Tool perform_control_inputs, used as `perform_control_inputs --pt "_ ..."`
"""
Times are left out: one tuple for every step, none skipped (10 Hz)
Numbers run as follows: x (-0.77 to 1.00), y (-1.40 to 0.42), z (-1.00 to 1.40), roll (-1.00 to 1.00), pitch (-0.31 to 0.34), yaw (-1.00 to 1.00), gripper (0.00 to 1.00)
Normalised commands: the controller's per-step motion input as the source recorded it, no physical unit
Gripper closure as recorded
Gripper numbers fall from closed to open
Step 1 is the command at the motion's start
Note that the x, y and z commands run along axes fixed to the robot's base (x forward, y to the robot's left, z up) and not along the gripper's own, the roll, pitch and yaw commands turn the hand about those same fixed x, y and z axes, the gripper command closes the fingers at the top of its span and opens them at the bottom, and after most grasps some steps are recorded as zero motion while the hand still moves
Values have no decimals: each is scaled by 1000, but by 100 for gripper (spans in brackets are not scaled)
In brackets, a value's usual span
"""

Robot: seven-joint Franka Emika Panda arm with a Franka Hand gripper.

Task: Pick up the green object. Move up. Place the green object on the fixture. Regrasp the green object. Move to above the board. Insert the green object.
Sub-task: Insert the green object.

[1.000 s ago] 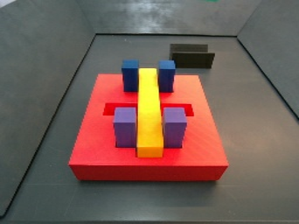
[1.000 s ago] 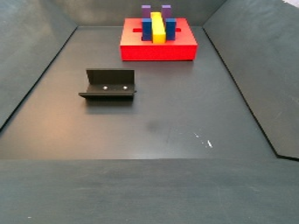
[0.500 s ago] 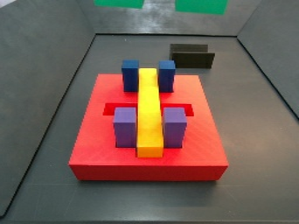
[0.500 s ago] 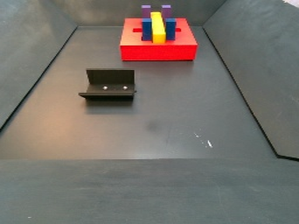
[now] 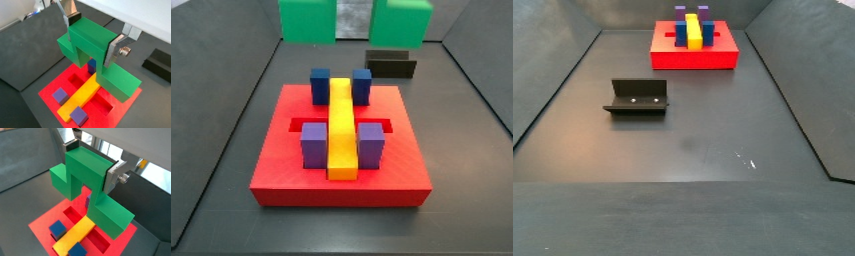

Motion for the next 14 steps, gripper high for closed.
perform_control_inputs --pt "-54 -97 -471 99 -33 186 100" --pt "-83 -60 -523 80 -47 177 100" --pt "-6 -63 -526 27 -37 14 100" --pt "0 -40 -460 0 -23 0 100" --pt "0 -40 -374 -44 -13 -17 100" --pt "14 -51 -297 -24 0 -149 100" --pt "0 0 -254 -4 0 -129 100" --pt "-46 11 -171 0 0 -20 100" --pt "-31 0 -191 -13 0 -83 100" --pt "0 0 -234 -23 0 -217 100" --pt "0 -11 -200 -23 0 -257 100" --pt "0 0 -131 0 0 -160 100" --pt "0 0 -94 0 0 -17 100" --pt "0 0 -74 -3 0 0 100"
